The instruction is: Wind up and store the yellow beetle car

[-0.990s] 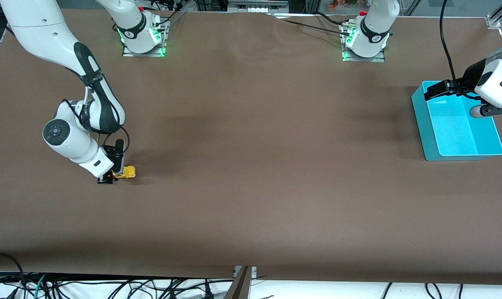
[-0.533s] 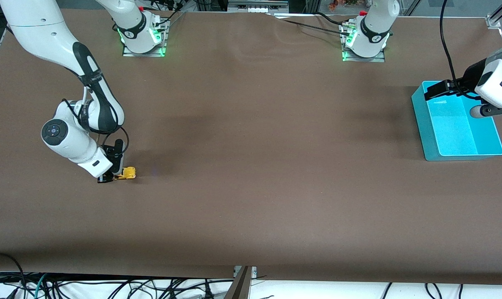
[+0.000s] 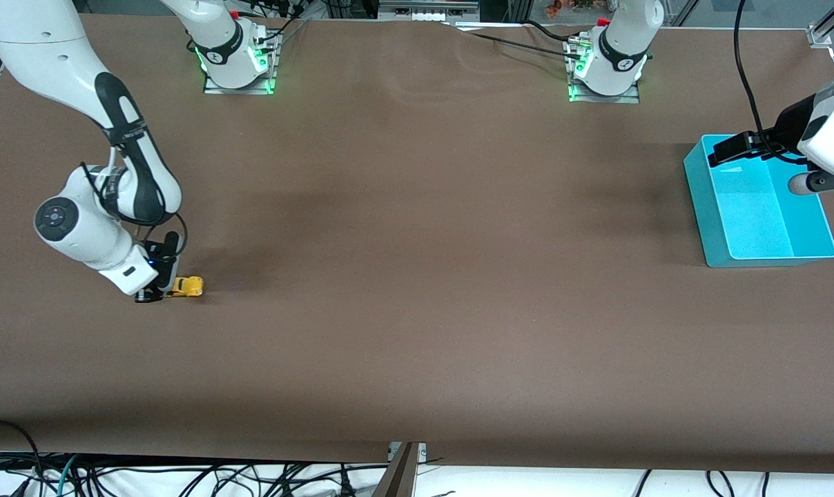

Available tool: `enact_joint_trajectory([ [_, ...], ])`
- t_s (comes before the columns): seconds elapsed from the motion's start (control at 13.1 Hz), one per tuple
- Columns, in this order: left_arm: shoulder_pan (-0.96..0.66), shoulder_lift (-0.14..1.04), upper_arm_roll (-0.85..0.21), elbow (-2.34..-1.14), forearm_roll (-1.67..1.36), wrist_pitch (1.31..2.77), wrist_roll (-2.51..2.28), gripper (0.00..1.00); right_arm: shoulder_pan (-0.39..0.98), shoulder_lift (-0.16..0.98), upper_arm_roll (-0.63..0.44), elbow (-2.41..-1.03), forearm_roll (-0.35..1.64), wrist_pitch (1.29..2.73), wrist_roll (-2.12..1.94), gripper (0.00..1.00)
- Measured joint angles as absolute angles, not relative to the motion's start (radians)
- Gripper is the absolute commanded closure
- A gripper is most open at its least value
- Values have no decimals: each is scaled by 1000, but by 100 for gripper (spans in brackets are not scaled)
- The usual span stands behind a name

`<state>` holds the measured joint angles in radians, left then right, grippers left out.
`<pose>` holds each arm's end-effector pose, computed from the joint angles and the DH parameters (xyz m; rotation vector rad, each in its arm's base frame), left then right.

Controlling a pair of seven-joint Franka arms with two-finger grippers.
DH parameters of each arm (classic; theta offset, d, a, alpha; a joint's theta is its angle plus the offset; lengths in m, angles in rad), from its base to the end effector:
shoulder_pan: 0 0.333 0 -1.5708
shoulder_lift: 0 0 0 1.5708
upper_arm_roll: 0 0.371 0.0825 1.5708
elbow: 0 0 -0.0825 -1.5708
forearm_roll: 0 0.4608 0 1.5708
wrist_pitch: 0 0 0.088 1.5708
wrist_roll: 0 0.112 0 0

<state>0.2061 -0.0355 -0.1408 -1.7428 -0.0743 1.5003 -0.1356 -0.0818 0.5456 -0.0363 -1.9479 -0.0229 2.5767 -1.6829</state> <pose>0.5996 0.0292 0.5981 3.0468 0.3118 -0.3222 0.6993 -0.0817 0.1857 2.1406 2.1814 0.0413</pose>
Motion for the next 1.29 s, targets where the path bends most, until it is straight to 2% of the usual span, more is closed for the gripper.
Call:
enact_joint_trajectory([
  [0.3, 210, -35, -138, -1739, -75, 1494, -134, 0, -192, 550, -35, -1945, -22, 2596, -1801, 100],
  [0.53, 211, -35, -136, -1738, -75, 1493, -129, 0, -224, 554, -34, -1942, -22, 2605, -1827, 100],
  [0.69, 211, -35, -135, -1737, -75, 1493, -128, 0, -225, 554, -33, -1942, -22, 2605, -1827, 84],
  [0.76, 211, -35, -135, -1736, -75, 1492, -128, 0, -225, 554, -31, -1942, -22, 2604, -1828, 53],
  [0.84, 211, -35, -135, -1735, -75, 1492, -128, 0, -225, 553, -27, -1942, -22, 2601, -1829, 1],
  [1.14, 211, -35, -134, -1735, -75, 1490, -127, 0, -225, 577, 9, -1942, -22, 2591, -1829, 0],
  [1.29, 217, -35, -133, -1735, -75, 1487, -116, 0, -224, 575, 31, -1902, -22, 2529, -1829, 0],
])
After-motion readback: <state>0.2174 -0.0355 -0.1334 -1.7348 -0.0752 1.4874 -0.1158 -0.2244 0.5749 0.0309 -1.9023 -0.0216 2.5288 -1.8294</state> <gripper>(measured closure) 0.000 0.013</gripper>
